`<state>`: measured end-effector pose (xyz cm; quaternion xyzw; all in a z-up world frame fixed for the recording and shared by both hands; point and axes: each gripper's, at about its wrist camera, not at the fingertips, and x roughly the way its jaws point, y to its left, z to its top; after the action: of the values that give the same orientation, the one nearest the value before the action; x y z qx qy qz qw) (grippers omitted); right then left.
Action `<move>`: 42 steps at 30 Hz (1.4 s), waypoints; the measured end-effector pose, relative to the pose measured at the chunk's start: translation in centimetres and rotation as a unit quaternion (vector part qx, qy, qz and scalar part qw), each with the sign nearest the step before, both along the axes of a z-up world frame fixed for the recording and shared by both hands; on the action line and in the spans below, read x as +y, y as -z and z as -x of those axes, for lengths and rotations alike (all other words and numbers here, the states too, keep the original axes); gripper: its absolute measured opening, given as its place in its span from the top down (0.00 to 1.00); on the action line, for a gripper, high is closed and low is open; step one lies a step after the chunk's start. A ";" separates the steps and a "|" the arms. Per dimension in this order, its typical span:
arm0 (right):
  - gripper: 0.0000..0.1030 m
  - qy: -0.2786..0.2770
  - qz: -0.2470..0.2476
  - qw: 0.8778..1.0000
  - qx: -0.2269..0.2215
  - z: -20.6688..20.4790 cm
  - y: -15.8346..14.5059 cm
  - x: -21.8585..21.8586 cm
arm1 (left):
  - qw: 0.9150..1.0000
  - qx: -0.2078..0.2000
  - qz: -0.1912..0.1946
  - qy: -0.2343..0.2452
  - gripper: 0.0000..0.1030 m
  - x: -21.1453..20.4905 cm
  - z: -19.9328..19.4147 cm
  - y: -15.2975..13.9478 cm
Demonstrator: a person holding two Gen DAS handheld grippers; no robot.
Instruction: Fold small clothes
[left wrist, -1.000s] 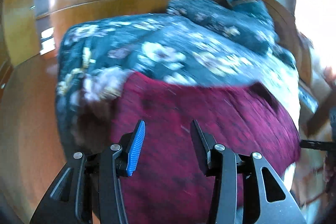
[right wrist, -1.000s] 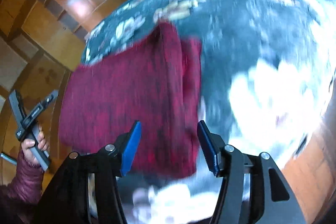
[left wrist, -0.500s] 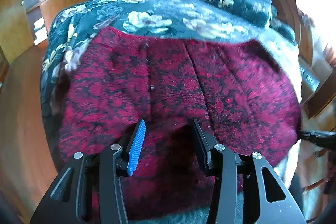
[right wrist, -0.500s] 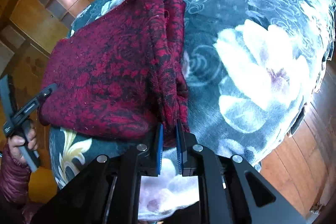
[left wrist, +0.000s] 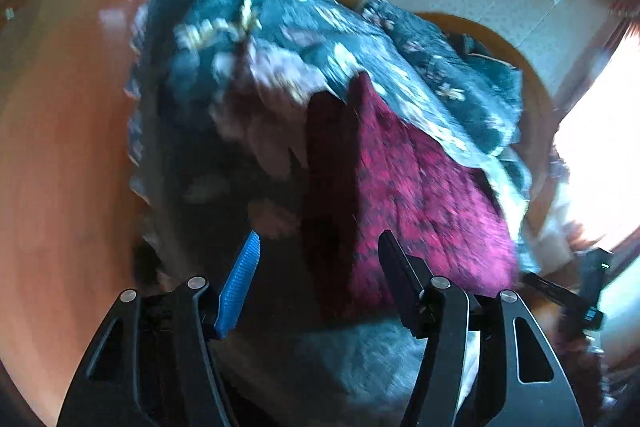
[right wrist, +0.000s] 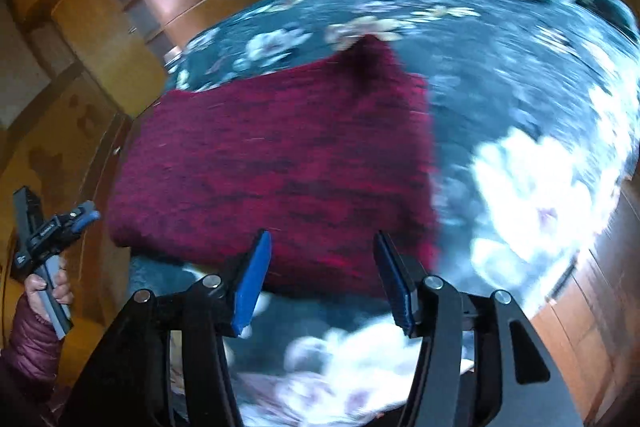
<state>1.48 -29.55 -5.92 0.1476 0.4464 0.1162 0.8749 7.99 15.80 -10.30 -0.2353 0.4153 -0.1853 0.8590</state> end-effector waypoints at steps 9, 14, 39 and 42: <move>0.48 -0.034 0.037 0.999 0.022 -3.7 2.2 5.7 | 0.997 0.017 0.056 0.047 0.88 -2.4 -0.4 1.6; 0.48 -0.025 0.057 0.997 0.047 -3.7 4.1 4.7 | 0.997 0.026 -0.039 0.066 0.89 -3.0 -0.1 1.6; 0.37 -0.013 0.036 0.999 0.014 -3.4 1.5 2.4 | 0.965 -0.114 -0.237 0.007 0.51 -11.0 -2.3 -7.5; 0.35 -0.005 0.037 0.999 0.004 -4.3 0.6 2.0 | 0.962 -0.114 -0.248 0.012 0.51 -11.6 -3.1 -7.4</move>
<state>5.78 -27.53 -6.57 0.1131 0.4544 0.1033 0.8775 11.07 4.24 -2.88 0.0126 0.3500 -0.1125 0.9299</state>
